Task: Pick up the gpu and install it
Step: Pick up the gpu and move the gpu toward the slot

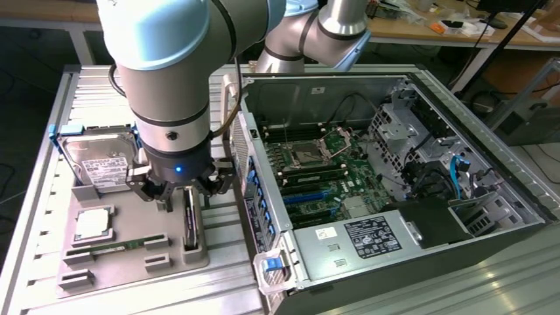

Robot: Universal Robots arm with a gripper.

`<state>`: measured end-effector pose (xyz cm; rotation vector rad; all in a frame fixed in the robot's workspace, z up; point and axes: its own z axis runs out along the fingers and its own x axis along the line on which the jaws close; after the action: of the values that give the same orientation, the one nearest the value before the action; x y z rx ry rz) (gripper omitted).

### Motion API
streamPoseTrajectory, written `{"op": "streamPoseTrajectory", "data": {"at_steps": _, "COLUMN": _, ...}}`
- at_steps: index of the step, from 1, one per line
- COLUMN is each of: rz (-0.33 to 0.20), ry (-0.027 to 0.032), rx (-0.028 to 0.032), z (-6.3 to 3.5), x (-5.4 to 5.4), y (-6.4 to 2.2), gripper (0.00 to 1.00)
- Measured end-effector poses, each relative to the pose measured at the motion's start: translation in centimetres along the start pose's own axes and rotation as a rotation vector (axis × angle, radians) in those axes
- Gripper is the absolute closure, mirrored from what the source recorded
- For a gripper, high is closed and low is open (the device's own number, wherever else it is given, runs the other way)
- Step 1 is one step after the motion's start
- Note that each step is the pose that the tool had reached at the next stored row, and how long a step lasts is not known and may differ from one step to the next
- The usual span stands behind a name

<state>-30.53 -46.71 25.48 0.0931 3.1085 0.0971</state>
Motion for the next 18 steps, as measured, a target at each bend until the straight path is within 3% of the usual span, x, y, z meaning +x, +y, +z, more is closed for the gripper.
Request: {"op": "streamPoseTrajectory", "data": {"at_steps": 18, "rz": 0.0, "ry": 0.0001, "rx": 0.0, "z": 0.64, "x": 0.02, "y": -0.04, "gripper": 0.4}}
